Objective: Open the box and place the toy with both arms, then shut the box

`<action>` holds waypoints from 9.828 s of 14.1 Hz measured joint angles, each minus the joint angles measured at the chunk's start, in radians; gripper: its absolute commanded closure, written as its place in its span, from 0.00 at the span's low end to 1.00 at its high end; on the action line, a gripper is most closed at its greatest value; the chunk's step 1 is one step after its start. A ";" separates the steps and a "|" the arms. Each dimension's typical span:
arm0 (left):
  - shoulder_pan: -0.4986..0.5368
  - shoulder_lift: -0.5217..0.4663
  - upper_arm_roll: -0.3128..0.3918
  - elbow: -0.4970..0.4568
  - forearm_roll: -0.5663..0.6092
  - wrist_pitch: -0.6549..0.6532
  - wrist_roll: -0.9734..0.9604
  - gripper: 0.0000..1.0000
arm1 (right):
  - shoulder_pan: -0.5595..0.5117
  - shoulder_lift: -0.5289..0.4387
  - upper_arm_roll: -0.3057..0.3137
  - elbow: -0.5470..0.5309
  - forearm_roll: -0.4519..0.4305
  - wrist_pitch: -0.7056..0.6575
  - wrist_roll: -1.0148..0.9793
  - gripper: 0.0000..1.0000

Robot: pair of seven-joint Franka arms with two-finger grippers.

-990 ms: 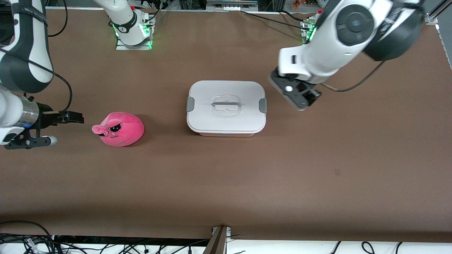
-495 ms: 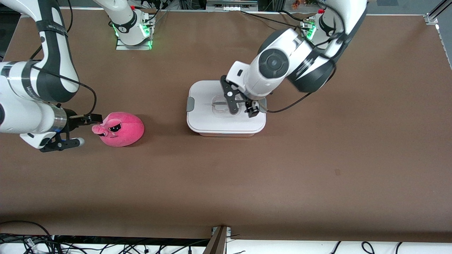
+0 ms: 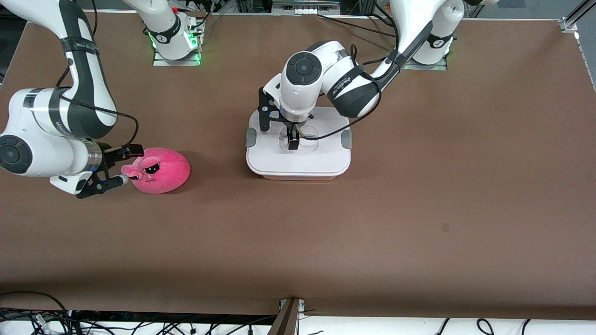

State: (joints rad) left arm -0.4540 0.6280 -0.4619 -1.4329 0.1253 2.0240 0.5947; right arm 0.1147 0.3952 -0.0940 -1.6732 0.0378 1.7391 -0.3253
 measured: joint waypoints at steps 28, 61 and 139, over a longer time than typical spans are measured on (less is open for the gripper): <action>0.401 -0.233 0.007 0.020 -0.015 -0.553 0.112 1.00 | 0.028 -0.094 0.120 0.020 0.001 0.034 -0.168 1.00; 0.739 -0.167 0.003 0.079 -0.031 -0.550 0.554 1.00 | 0.472 0.026 0.373 0.347 -0.259 0.029 0.333 0.00; 0.421 -0.402 0.182 0.041 0.027 -0.467 -0.583 0.00 | 0.043 -0.302 -0.045 0.166 -0.052 -0.213 0.325 0.00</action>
State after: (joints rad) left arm -0.0328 0.2257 -0.2802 -1.3914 0.1525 1.5573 0.0116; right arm 0.1574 0.0928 -0.1394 -1.5076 -0.0140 1.5257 -0.0001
